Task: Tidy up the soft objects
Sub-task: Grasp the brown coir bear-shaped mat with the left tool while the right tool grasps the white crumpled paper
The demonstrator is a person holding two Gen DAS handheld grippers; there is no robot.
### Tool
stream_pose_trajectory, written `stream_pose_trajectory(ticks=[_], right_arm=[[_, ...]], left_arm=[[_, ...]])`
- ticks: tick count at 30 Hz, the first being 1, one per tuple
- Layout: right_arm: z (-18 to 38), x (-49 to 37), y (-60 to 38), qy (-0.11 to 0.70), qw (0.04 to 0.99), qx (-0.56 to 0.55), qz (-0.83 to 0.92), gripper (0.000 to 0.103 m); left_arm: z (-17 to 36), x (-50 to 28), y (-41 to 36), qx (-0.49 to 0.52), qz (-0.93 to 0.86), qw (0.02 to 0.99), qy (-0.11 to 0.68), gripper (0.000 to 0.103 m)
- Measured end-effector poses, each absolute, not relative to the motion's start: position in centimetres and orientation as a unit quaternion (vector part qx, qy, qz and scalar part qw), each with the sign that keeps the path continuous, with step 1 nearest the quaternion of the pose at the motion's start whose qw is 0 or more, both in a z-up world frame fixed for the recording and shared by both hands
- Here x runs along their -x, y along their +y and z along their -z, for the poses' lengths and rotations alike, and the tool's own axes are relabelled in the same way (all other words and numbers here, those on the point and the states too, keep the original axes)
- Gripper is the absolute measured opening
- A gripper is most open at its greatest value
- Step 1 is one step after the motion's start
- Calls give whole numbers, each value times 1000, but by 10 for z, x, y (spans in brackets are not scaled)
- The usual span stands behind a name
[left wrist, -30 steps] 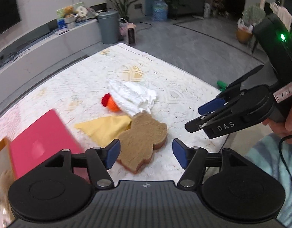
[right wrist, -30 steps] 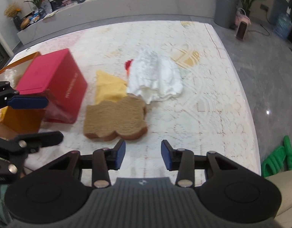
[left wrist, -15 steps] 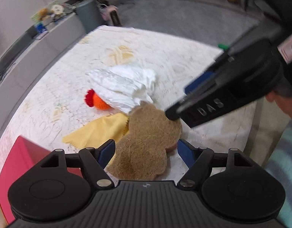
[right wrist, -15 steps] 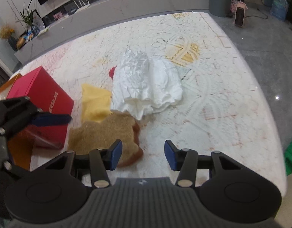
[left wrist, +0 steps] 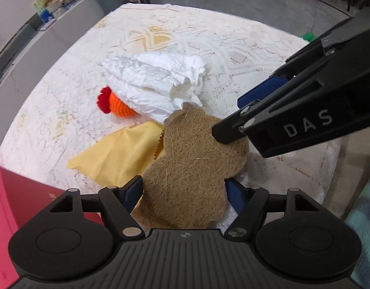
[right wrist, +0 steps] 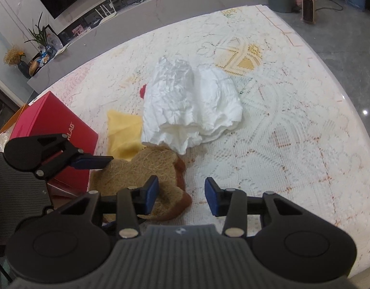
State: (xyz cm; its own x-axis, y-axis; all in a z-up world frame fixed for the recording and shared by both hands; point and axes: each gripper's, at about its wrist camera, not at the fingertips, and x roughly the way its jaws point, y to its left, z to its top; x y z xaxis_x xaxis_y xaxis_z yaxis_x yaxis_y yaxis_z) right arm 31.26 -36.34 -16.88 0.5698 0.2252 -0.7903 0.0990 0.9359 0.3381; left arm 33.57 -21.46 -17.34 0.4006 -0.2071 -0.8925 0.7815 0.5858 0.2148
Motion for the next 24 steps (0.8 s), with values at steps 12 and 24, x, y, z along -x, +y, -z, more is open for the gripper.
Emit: stream_pose_trajectory(ticks=[12,24], right_arm=[[129,-342,-365,408,902,-141,-25,66],[175,-411,-371,496,859,-122,-23,74]], left_arm=[[131,-341,-198,-198,277,790,510,82],[135,-346,-195,-158,260,794,527,82]])
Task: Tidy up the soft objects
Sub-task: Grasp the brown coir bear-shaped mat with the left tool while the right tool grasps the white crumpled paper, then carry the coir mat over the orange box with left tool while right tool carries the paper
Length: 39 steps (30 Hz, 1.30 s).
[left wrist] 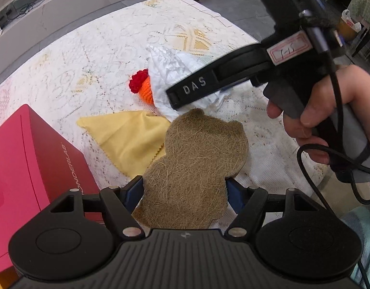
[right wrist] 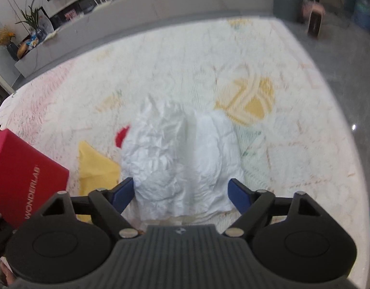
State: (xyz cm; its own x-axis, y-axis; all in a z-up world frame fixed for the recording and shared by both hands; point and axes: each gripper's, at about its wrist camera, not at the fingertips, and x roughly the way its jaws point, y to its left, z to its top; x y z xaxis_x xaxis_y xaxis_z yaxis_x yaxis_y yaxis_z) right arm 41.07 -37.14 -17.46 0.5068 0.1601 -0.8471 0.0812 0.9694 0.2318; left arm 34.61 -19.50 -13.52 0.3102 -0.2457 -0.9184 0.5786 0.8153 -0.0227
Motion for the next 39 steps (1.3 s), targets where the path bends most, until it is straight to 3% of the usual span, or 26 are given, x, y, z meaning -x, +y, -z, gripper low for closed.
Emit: stream_pose_trajectory(ticks=[2,6,10,27,39], right_arm=[[179,-408,-375,495,858,-133,-30,69],[178,-401,-384,490,863,-123,-23,27],[175,-393,-391,483,863,-146,-30,13],[82,-307,-385,419,902,-106,-17,11],[14,-253,-326,382,920,-66,-64,11]], left_arm=[[136,-346,-195,-157,262,793,527,82],[136,-344,-195,-155,263,794,526,82],[135,-340,-195,-151,263,796,523,82],[75,-290,-170,-96,269,835,471,82],[23,-260,-88,-61,225,878,418,82]])
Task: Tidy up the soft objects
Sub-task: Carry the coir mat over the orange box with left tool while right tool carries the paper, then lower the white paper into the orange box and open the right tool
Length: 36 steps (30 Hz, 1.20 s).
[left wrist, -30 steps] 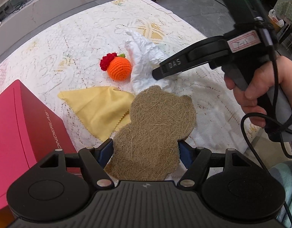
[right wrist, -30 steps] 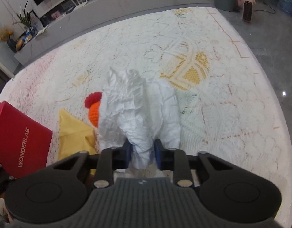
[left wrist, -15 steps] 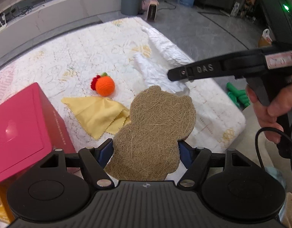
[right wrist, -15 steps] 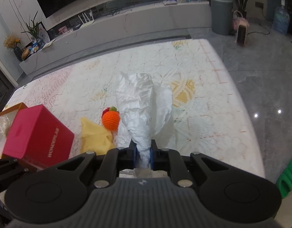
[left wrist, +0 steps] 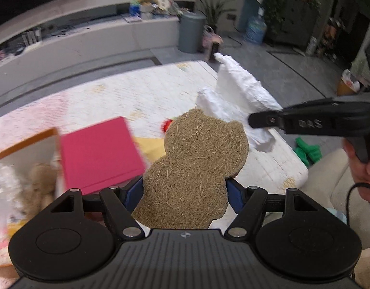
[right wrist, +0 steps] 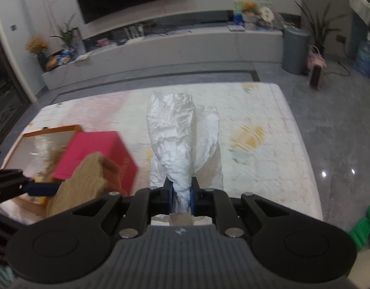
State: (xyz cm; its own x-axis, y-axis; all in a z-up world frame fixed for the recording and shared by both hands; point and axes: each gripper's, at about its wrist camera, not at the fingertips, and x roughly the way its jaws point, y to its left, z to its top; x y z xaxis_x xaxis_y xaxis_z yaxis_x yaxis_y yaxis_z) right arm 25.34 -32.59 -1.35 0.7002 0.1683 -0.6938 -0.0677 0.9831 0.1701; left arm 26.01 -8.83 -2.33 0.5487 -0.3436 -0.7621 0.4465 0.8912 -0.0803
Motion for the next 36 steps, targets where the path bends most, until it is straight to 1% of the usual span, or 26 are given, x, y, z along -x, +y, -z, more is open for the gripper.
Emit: stream_pose_trajectory(ticks=[7,13,17,20,24,27,33,36], right_arm=[[-26,-239,-253,356,925,-33,-128,11],[-48,-246,-178,341,922,-10,-184,11],[-53,-253,-130,338,916,-2,-216,11],[-52,-260,-95,342,909,-2,-238,11],[-41,-274,-56,357,896,-7,-265,11],[-24,-290,-33,384,881,-23,-274,11],[28,-318,3,446,847,-44,-286,11],[53,-328,16,470,835,-42,-283,11]], left_arm=[[-5,-248,-5,-47,153,909,386,82],[-26,-243,64,-26,75,927,367,82],[-26,-244,99,-9,31,931,365,82],[-16,-251,113,1,15,927,374,82],[3,-261,138,17,3,919,395,82],[20,-267,156,35,1,906,422,82],[49,-288,174,51,-17,885,463,82],[61,-292,174,39,-14,876,481,82]])
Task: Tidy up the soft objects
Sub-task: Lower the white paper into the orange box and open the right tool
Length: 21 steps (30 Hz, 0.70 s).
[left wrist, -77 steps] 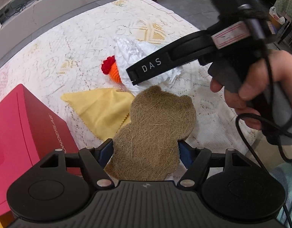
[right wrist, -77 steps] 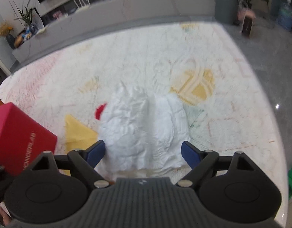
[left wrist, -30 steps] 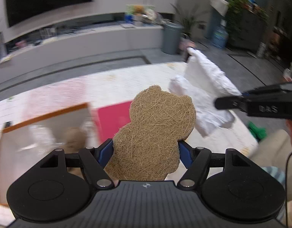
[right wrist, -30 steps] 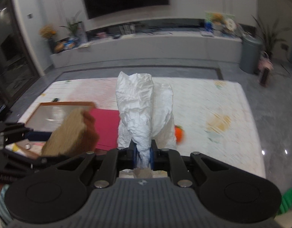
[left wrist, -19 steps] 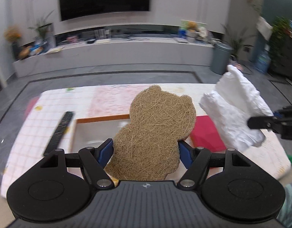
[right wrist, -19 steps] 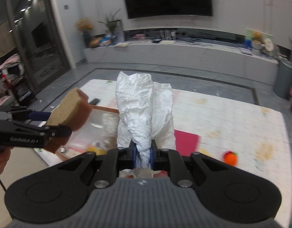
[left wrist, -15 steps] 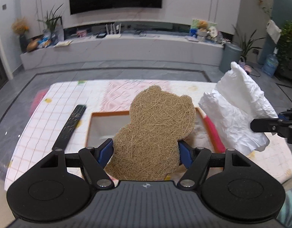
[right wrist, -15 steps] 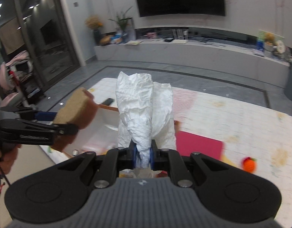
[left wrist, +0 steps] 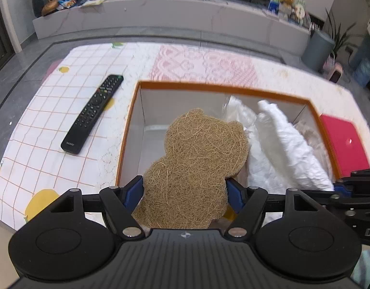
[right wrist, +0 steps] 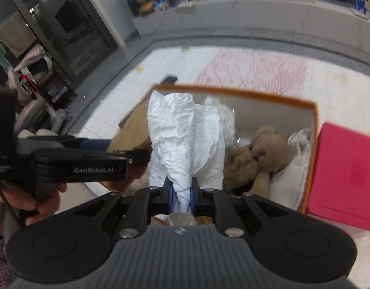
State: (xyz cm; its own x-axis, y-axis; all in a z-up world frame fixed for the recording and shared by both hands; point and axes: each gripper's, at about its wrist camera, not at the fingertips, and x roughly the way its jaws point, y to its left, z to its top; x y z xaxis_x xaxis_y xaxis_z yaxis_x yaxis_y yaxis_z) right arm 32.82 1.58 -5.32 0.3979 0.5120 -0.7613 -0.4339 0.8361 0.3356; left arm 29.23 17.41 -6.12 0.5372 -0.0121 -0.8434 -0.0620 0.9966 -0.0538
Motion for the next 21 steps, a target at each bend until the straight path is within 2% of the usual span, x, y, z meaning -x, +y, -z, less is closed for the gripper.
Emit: stream_pose_trajectory(ticks=[8,21], right_arm=[[102,-357,26,516,811,-34,-274,11],[133,-377,38,544,793,-21,-272,12]], left_arm=[[87,-298,182,0,-14,863,505,82],[103,-315,174,-66,-3,855,514,83]])
